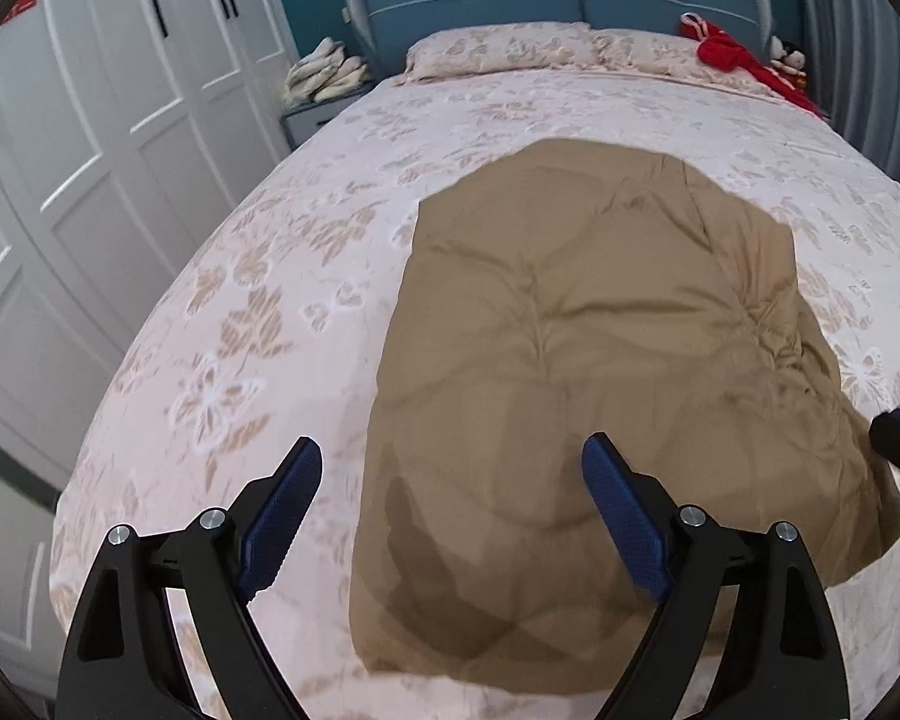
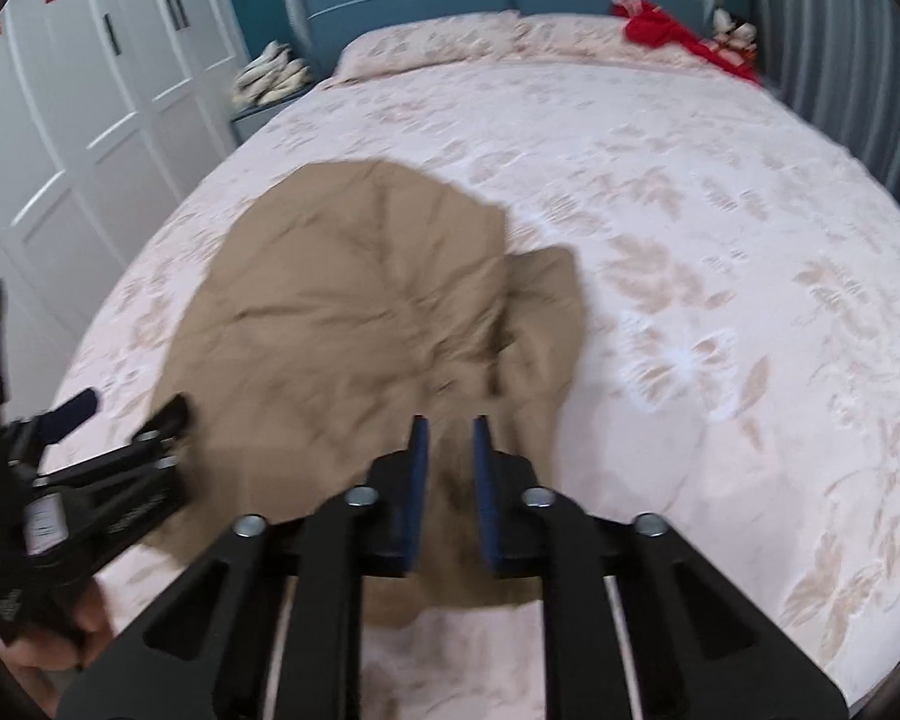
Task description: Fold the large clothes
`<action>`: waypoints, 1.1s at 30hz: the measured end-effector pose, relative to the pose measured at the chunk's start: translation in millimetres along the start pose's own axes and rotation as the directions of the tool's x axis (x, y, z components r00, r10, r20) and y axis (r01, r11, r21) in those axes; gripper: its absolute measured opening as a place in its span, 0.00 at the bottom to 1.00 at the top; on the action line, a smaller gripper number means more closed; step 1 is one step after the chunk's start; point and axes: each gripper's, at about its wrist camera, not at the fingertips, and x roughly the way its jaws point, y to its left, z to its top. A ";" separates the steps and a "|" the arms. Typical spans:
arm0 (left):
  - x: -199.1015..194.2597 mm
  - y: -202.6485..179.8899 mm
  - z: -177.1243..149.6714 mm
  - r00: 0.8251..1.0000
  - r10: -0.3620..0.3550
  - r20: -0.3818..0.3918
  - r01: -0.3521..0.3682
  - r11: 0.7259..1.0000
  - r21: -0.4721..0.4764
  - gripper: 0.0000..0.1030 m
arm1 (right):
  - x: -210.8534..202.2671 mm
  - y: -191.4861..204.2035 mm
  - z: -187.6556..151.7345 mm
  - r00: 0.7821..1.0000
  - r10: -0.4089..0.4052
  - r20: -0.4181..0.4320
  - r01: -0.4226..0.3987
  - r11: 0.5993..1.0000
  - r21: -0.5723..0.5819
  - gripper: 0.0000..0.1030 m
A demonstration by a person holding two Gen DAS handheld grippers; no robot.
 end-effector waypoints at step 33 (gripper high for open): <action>34.7 -10.6 -43.8 1.000 -0.014 -0.004 0.013 0.991 -0.130 0.94 | 83.7 19.6 -46.5 0.994 -0.089 -0.070 0.081 0.990 -0.114 0.09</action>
